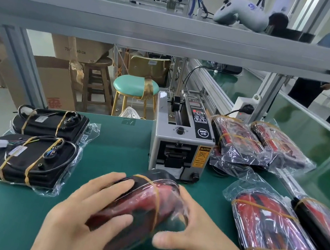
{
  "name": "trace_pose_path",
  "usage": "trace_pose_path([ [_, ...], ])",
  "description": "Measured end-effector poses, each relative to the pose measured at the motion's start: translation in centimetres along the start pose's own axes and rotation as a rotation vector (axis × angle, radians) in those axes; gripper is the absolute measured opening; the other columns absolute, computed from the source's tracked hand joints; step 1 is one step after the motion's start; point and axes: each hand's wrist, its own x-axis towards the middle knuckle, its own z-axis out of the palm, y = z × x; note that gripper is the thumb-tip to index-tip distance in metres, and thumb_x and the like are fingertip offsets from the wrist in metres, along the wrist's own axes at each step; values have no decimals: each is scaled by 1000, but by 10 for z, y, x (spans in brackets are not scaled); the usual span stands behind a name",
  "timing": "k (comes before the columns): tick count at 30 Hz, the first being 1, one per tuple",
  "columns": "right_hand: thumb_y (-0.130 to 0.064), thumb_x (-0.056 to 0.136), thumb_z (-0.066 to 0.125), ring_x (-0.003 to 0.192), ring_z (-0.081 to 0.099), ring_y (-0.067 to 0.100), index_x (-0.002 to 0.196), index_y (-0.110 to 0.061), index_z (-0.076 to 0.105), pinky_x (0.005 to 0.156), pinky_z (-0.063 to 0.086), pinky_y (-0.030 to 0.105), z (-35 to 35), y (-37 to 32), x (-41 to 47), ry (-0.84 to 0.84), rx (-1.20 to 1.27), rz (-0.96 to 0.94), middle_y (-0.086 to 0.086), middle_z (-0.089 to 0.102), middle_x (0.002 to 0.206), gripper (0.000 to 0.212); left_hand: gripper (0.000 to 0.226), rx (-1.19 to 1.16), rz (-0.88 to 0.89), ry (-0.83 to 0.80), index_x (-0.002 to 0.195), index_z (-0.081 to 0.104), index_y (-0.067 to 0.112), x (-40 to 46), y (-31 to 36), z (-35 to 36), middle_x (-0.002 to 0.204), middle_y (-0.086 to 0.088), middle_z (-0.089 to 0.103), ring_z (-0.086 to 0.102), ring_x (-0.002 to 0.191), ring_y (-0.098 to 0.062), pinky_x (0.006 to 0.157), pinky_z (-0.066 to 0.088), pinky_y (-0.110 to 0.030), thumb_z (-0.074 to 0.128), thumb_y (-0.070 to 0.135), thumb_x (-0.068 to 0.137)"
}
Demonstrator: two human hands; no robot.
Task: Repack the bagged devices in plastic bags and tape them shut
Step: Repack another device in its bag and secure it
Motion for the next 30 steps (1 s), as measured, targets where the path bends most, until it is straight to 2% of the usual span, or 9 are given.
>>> trace_pose_path([
  [2,0,71,81,119,60,21,132,-17,48,101,48,31,-2,-4,-5,-26,37,-100,3,65,127,71,53,-324,-53,36,108,67,39,-6,-3,5,114,16,67,61,107,-3,91,45,-9,76,36,56],
  [6,-5,70,84,111,65,14,121,-34,56,89,49,15,-5,-17,-12,100,-100,-214,-2,68,119,65,55,-720,-132,77,95,74,30,-18,-15,18,113,-3,70,63,111,-26,96,49,-34,82,2,48],
  [10,-11,64,86,109,65,14,120,-35,56,95,49,30,-4,-29,-14,133,-260,-222,-4,69,115,67,57,-688,-130,47,107,65,27,-17,-13,13,126,-1,63,57,121,-23,104,41,-44,81,23,52],
  [12,-13,62,87,103,67,10,116,-40,58,91,50,23,1,-32,-13,157,-332,-225,-8,70,111,67,62,-661,-150,34,114,61,36,-15,-6,7,134,4,57,52,127,-19,105,41,-44,79,30,55],
  [14,-16,62,88,100,67,7,115,-42,58,85,50,17,7,-35,-11,164,-384,-230,-11,70,108,66,62,-641,-148,31,119,58,42,-11,3,2,136,7,56,49,129,-16,105,36,-40,75,37,60],
  [17,-14,64,88,100,66,9,118,-35,59,89,51,26,13,-37,-9,166,-406,-226,-9,70,108,65,59,-699,-143,-10,118,62,36,-3,13,0,123,3,64,60,115,-11,94,46,-21,78,50,63],
  [21,-13,66,87,102,65,10,120,-31,58,90,50,27,11,-35,-8,146,-383,-231,-9,69,110,64,58,-699,-137,-37,115,67,25,-2,12,7,114,-2,68,68,97,-13,80,50,-13,82,31,59],
  [26,-19,67,88,108,65,18,124,-36,55,97,50,39,10,-24,-2,135,-237,-244,-2,69,116,67,89,-482,-70,-118,130,50,44,-2,2,11,134,5,53,57,118,-12,86,46,-9,85,23,51],
  [30,-42,67,84,114,63,21,128,-35,51,100,47,40,13,-14,3,127,-119,-271,2,66,122,69,70,-344,-20,-25,127,55,43,6,-4,19,132,18,52,49,124,-2,94,36,-4,79,24,65],
])
